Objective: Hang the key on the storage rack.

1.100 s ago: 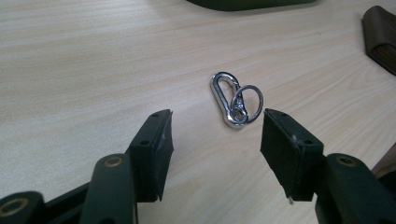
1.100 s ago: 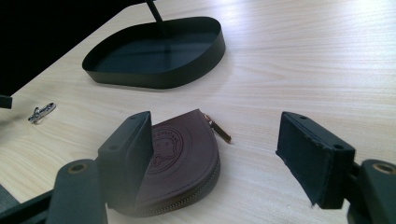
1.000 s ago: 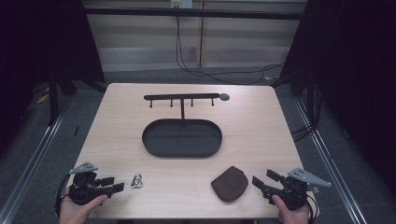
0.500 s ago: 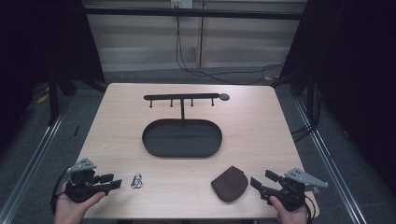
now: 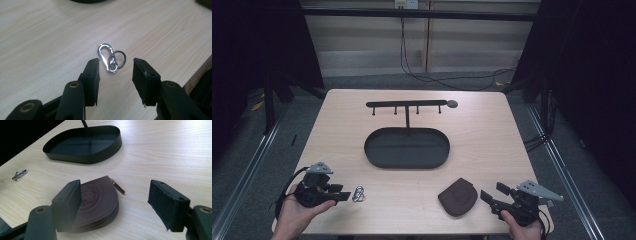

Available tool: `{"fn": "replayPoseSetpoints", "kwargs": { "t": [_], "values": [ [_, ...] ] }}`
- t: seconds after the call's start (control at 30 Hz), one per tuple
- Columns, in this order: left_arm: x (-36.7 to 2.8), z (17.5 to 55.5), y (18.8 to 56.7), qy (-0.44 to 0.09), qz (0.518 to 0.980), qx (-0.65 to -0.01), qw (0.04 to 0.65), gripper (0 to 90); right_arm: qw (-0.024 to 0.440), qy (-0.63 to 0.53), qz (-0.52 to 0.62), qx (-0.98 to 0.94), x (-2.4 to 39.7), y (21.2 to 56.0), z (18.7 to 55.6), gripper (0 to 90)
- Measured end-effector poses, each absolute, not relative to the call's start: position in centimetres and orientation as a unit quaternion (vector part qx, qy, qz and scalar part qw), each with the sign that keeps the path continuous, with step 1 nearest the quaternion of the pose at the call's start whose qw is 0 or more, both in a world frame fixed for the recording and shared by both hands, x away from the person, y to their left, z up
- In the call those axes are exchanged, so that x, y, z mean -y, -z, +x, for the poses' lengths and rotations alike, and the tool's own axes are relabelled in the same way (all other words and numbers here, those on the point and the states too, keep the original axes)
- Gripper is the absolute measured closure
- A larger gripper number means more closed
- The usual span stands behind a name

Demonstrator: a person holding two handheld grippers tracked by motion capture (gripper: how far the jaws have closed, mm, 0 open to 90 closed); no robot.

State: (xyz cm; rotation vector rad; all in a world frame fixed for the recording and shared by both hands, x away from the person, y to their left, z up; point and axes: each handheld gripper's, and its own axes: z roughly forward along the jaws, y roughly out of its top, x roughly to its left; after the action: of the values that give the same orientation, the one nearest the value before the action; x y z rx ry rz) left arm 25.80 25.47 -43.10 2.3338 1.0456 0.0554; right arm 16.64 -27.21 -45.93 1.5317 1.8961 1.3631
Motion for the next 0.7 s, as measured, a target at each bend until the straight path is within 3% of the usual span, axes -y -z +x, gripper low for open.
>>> {"fn": "replayPoseSetpoints", "kwargs": {
  "t": [0.7],
  "values": [
    [-22.0, 29.2, 43.1, 0.027, 0.911, -0.359, 0.199, 67.6, 0.164, -0.473, 0.538, -0.678, 26.9, 46.1, 16.9, 25.1]
  ]
}}
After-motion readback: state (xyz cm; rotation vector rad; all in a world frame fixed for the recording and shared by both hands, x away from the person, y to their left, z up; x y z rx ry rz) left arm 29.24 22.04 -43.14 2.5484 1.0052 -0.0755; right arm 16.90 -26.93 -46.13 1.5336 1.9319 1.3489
